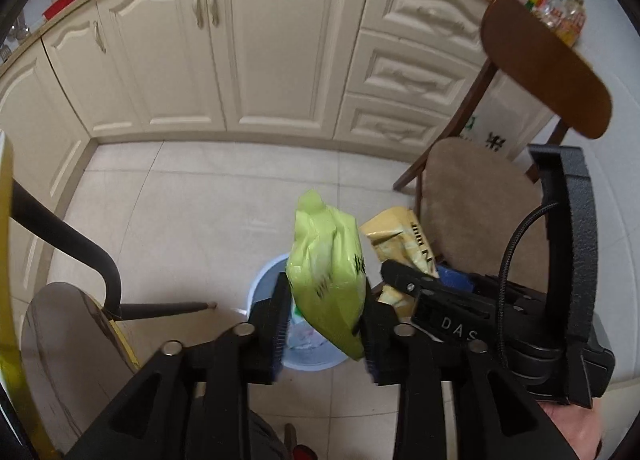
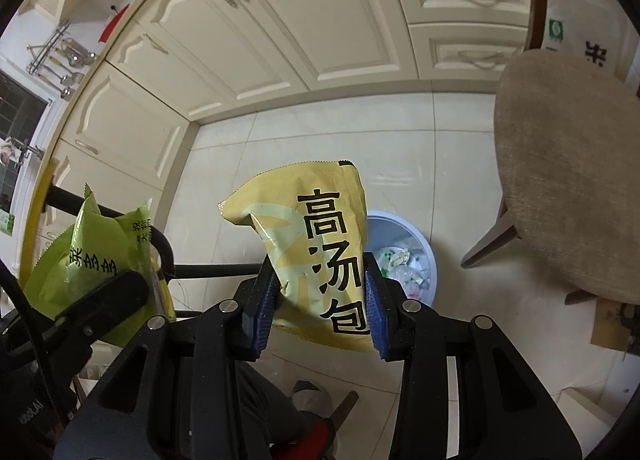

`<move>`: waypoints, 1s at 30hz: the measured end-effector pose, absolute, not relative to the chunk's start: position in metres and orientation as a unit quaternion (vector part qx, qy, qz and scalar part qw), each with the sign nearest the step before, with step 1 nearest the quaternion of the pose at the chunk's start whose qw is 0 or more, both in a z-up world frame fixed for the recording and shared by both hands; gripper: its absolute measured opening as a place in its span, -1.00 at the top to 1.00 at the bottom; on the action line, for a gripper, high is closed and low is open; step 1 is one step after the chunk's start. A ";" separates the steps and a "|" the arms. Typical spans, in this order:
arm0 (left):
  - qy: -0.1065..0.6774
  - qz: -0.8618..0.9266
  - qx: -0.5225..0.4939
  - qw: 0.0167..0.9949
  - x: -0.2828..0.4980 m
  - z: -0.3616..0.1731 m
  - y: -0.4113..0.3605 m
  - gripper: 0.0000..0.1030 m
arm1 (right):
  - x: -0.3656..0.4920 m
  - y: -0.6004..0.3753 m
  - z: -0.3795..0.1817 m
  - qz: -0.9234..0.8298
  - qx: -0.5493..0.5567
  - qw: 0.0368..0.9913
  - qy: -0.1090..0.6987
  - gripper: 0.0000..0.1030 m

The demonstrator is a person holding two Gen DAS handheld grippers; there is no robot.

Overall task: Collect trash
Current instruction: 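Carry the green and yellow packets to the blue bin and open both tools, then bring both open tools back over the table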

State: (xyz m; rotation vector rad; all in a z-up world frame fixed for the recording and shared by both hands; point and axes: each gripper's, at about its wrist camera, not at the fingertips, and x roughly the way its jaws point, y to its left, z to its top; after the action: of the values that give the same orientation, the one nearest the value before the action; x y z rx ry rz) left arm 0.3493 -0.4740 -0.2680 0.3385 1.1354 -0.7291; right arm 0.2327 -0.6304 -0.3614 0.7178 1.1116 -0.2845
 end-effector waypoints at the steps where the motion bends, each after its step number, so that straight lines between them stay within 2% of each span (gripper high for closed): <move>1: 0.525 -0.333 0.158 0.767 0.351 -0.271 -0.480 0.06 | 0.234 -0.633 -0.367 -0.133 0.333 0.777 0.517 0.22; 2: 0.525 -0.328 0.160 0.769 0.354 -0.272 -0.484 -0.20 | 0.235 -0.634 -0.370 -0.134 0.335 0.774 0.520 0.13; 4: 0.523 -0.320 0.160 0.774 0.356 -0.273 -0.487 -0.57 | 0.237 -0.636 -0.376 -0.135 0.339 0.769 0.524 0.03; 6: 0.519 -0.316 0.161 0.778 0.356 -0.273 -0.488 -0.64 | 0.235 -0.640 -0.380 -0.136 0.348 0.767 0.521 -0.02; 9: 0.519 -0.309 0.167 0.779 0.356 -0.275 -0.491 -0.64 | 0.233 -0.642 -0.382 -0.144 0.354 0.765 0.518 -0.33; 11: 0.516 -0.307 0.168 0.782 0.347 -0.275 -0.483 -0.66 | 0.232 -0.645 -0.381 -0.151 0.357 0.763 0.517 -0.65; 14: 0.506 -0.307 0.170 0.788 0.335 -0.267 -0.474 -0.76 | 0.226 -0.648 -0.377 -0.170 0.362 0.762 0.509 -1.00; 18: 0.490 -0.313 0.170 0.795 0.318 -0.251 -0.461 -0.97 | 0.219 -0.647 -0.362 -0.193 0.354 0.764 0.504 -1.00; 24: 0.465 -0.329 0.162 0.806 0.288 -0.215 -0.425 -0.98 | 0.208 -0.637 -0.318 -0.211 0.346 0.780 0.476 -1.00; 30: 0.414 -0.345 0.136 0.831 0.256 -0.163 -0.367 -0.98 | 0.200 -0.614 -0.249 -0.215 0.325 0.815 0.430 -1.00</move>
State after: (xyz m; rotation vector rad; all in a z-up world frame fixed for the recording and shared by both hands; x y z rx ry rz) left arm 0.2563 -0.3668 -0.1627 0.2887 0.8771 -0.7327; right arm 0.2000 -0.6141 -0.2491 0.6937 0.9164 -0.4578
